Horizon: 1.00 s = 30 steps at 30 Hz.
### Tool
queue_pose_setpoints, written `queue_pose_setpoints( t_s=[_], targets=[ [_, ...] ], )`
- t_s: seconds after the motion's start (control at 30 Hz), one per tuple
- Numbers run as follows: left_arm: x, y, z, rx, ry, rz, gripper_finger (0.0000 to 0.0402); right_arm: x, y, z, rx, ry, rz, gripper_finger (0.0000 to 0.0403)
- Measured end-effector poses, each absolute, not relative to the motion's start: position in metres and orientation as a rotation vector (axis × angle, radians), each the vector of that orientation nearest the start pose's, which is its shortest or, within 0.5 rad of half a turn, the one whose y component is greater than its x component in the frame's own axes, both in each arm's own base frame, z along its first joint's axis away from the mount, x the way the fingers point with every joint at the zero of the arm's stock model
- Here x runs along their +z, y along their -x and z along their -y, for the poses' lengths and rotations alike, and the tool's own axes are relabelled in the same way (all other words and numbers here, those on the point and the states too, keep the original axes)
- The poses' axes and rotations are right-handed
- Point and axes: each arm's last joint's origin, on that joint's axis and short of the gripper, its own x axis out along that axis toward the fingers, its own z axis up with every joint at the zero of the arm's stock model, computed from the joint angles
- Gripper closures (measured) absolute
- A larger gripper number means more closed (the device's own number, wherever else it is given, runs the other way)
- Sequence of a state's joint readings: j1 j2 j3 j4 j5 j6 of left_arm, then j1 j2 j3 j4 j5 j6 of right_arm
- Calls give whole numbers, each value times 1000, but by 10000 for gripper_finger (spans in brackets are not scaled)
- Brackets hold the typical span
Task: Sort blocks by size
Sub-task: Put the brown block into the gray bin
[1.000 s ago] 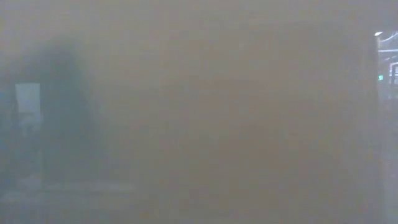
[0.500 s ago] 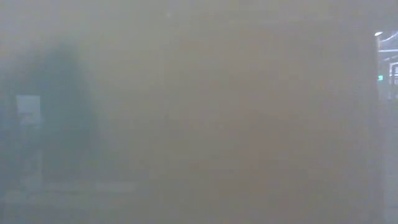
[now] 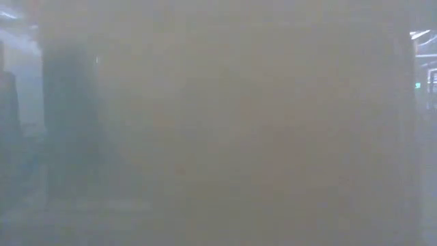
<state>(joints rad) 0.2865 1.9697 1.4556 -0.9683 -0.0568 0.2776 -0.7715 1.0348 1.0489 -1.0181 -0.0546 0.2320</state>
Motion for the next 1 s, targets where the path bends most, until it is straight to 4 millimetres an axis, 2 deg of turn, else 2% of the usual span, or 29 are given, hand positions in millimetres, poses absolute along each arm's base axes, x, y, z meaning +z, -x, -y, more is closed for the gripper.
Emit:
queue_pose_setpoints(
  t_s=[0.17, 0.3, 0.47, 0.6, 0.83, 1.0],
  targets=[
    [206, -358, -89, 53, -29, -1506, 299, 310, -129, 123, -795, -684, -883, 192],
    [227, -356, -68, 112, 33, -1468, 299, 308, -128, 118, -827, -771, -899, 192],
    [255, -348, -35, 182, 112, -1388, 299, 306, -131, 105, -841, -813, -921, 192],
    [272, -340, -5, 332, 230, -1314, 299, 303, -132, 91, -821, -796, -942, 192],
    [277, -338, 51, 505, 514, -1194, 299, 289, -132, 62, -727, -775, -956, 192],
    [279, -342, 89, 592, 759, -1029, 299, 272, -125, 43, -657, -753, -1039, 192]
  ],
)
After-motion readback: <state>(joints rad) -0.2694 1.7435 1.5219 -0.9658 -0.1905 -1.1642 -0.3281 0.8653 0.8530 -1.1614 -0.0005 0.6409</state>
